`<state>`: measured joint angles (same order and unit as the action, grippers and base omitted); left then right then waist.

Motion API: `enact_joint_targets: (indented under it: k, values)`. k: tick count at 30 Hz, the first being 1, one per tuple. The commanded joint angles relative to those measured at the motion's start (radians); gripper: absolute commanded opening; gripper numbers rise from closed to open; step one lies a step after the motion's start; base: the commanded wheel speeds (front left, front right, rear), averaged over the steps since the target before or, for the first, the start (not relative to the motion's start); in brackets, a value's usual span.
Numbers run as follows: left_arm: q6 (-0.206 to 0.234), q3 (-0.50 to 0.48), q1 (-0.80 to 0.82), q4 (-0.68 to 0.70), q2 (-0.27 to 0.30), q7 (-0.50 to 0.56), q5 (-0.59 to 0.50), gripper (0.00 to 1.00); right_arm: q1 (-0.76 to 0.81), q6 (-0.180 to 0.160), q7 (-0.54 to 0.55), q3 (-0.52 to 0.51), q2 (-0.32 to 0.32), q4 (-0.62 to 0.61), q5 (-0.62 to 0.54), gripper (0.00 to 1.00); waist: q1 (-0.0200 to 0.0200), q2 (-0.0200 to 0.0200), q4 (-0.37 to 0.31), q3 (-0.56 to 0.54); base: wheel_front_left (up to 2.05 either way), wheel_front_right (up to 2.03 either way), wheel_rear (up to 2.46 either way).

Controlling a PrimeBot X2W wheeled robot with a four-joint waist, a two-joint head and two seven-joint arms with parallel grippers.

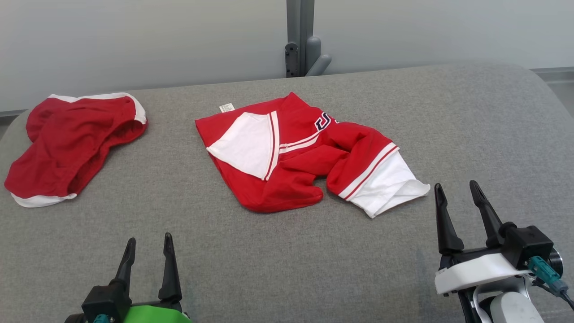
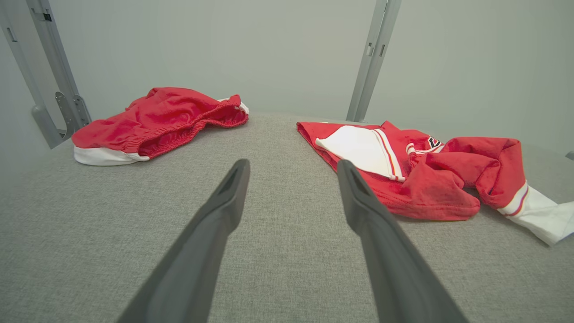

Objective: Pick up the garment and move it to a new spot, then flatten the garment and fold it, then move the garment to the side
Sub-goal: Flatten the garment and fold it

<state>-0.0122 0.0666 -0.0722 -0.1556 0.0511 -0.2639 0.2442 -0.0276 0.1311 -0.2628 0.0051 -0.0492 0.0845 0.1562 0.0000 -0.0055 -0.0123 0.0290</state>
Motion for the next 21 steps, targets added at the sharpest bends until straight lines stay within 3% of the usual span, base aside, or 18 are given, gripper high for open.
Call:
enact_joint_targets:
  k: [1, 8, 21]
  values:
    - [0.004, 0.001, 0.014, 0.002, -0.001, -0.001, 0.001, 1.0, -0.009, -0.001, -0.003, -0.005, -0.002, 0.008, -0.009, 1.0, 0.0, 0.0055, 0.004, 0.005, 0.0, 0.0, 0.0]
    - [0.005, 0.023, 0.035, 0.009, 0.0, -0.001, 0.01, 1.0, -0.05, -0.001, -0.003, -0.038, -0.003, 0.073, -0.04, 1.0, 0.0, 0.0055, 0.035, 0.039, 0.0, 0.0, 0.0]
    - [0.012, 0.058, 0.085, 0.024, 0.0, -0.001, 0.019, 1.0, -0.26, -0.001, -0.003, -0.195, -0.002, 0.359, -0.16, 1.0, 0.0, 0.0055, 0.132, 0.137, 0.0, 0.0, 0.0]
